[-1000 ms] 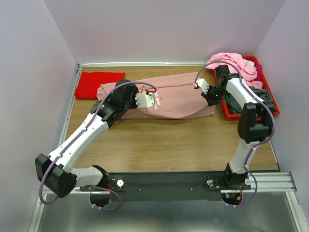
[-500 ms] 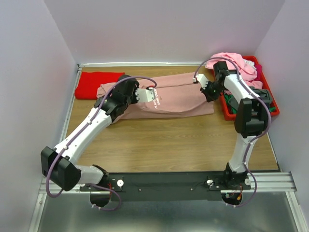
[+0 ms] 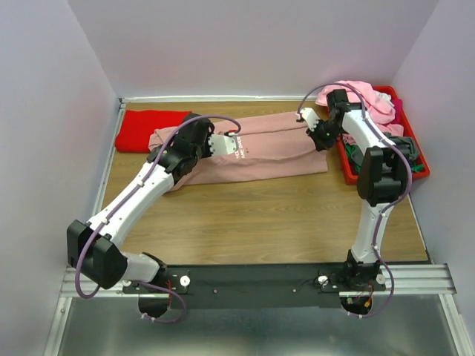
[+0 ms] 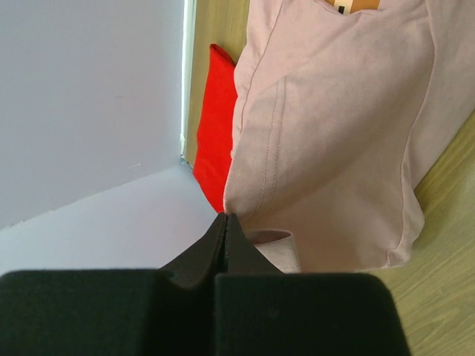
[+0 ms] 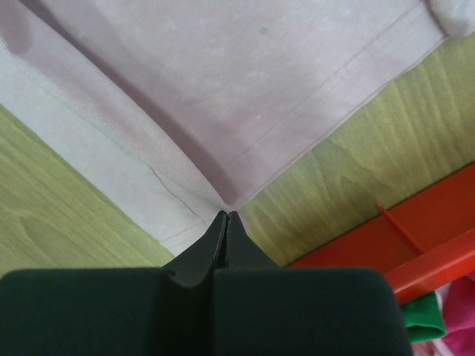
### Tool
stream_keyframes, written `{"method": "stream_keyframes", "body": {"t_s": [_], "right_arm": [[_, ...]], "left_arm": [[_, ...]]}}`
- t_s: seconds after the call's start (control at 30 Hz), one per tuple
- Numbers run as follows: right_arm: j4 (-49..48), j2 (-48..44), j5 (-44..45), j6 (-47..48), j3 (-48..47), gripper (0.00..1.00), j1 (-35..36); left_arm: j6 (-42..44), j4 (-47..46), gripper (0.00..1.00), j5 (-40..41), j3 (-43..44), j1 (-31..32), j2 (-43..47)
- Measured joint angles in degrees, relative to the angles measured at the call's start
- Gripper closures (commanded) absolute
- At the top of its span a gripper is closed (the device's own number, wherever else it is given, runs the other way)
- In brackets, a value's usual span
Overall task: Fold and stack the t-shirts
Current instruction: Fold the tshirt
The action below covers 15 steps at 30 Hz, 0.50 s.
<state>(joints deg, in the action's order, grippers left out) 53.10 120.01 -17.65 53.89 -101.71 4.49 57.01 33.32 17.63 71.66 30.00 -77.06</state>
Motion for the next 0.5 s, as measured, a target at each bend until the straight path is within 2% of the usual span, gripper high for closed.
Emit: {"method": "stream_keyframes", "body": {"t_s": [0.5], "right_arm": [[-0.09,3.04,0.0,-1.18,-5.11,0.98,0.0]], "left_arm": [[0.0,-1.11,1.0,-0.04,-3.54,-0.44,0.02]]}}
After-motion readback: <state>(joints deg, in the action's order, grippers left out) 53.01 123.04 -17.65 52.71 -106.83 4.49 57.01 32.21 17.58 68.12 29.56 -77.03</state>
